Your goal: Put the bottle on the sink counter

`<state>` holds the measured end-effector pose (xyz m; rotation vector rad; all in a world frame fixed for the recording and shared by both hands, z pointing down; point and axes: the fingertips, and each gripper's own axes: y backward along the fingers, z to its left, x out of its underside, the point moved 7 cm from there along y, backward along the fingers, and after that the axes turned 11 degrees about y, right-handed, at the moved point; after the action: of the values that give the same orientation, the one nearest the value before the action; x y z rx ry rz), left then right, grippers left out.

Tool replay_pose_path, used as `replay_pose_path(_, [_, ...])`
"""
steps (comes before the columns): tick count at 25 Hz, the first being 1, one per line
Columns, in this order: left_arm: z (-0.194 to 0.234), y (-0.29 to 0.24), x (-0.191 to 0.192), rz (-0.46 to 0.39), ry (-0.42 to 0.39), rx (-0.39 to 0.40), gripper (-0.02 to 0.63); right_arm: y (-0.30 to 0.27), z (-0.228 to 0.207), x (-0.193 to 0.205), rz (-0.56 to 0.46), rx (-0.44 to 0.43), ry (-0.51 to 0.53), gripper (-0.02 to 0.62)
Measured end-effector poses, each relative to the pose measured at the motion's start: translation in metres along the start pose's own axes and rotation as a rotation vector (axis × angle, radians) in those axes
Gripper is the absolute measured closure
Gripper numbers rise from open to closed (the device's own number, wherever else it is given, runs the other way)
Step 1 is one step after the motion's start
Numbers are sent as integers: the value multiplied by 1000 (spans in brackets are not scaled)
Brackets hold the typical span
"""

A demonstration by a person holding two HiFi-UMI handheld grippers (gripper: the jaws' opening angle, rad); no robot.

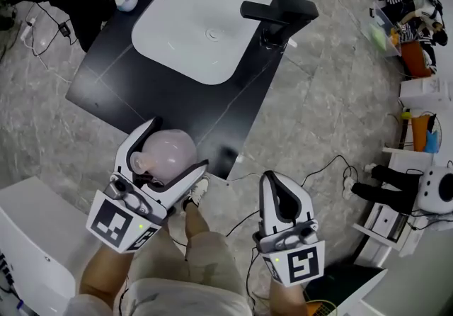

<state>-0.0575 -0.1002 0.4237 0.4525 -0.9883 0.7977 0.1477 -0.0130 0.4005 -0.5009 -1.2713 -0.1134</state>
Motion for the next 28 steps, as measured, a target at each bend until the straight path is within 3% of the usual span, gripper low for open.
replay_pose_path(9, [5, -27, 48, 73, -40, -21, 196, 3, -4, 34, 22, -9, -38, 584])
replay_pose_path(17, [3, -50, 71, 175, -96, -37, 196, 1, -14, 54, 29, -17, -65, 584])
replay_pose_path(28, [9, -72, 85, 215, -154, -63, 196, 2, -25, 68, 30, -16, -88, 584])
